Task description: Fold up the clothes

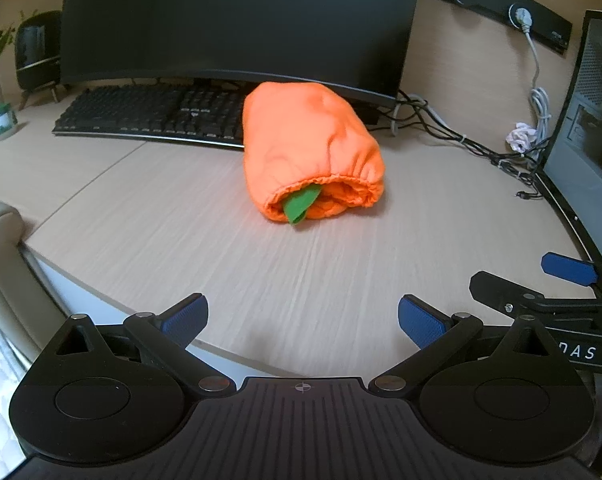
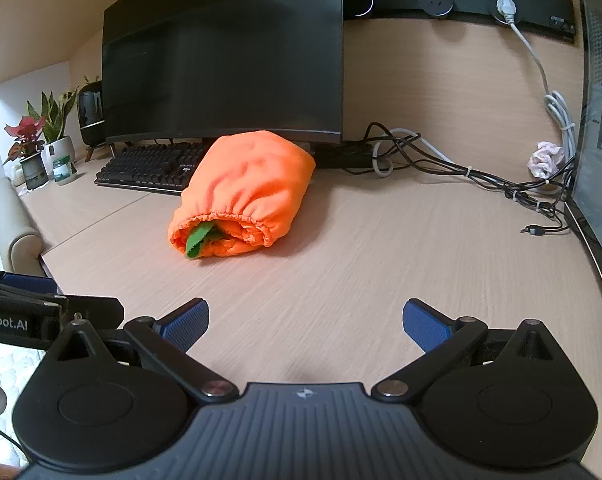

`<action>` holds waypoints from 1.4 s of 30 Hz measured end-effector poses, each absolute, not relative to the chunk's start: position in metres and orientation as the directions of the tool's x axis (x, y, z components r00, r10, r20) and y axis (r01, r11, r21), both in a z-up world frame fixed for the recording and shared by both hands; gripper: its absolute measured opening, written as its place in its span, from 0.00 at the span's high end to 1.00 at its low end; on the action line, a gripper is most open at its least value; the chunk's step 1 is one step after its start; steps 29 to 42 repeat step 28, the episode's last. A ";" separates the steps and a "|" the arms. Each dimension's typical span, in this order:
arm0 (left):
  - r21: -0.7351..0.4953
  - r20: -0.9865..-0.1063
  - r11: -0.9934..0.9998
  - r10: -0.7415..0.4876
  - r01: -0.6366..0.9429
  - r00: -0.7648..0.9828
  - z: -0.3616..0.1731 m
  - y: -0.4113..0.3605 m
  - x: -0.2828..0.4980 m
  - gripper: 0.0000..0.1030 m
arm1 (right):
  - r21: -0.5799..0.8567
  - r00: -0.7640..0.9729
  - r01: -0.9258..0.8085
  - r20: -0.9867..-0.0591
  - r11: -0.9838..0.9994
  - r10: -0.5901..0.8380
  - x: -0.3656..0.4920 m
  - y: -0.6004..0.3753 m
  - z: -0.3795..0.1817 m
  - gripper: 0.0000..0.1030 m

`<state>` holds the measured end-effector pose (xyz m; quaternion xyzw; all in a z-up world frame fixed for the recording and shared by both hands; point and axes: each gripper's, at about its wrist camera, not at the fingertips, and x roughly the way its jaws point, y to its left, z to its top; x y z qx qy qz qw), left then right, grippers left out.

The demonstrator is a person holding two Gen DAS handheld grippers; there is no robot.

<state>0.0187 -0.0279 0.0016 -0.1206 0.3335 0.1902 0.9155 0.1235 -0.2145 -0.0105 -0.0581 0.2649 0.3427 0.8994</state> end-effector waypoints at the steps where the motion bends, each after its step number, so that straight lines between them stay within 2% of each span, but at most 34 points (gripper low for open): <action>1: -0.093 -0.655 0.899 0.267 -0.427 0.706 0.002 -0.028 0.019 0.00 | 0.081 0.626 -0.642 -0.518 0.762 0.583 0.124 -0.215 -0.011 0.00; 8: -0.091 -0.644 0.901 0.272 -0.425 0.715 0.001 -0.028 0.022 0.00 | 0.081 0.626 -0.639 -0.523 0.765 0.579 0.129 -0.215 -0.012 0.00; 16: -0.111 -0.682 0.888 0.258 -0.446 0.684 -0.008 -0.022 0.033 0.00 | 0.076 0.621 -0.634 -0.543 0.769 0.566 0.137 -0.215 -0.016 0.00; 21: -0.083 -0.633 0.891 0.298 -0.446 0.714 -0.007 -0.026 0.037 0.00 | 0.064 0.621 -0.626 -0.562 0.777 0.546 0.142 -0.214 -0.019 0.00; 42: -0.085 -0.652 0.903 0.269 -0.421 0.709 -0.012 -0.022 0.044 0.00 | 0.059 0.613 -0.619 -0.586 0.783 0.529 0.148 -0.210 -0.023 0.00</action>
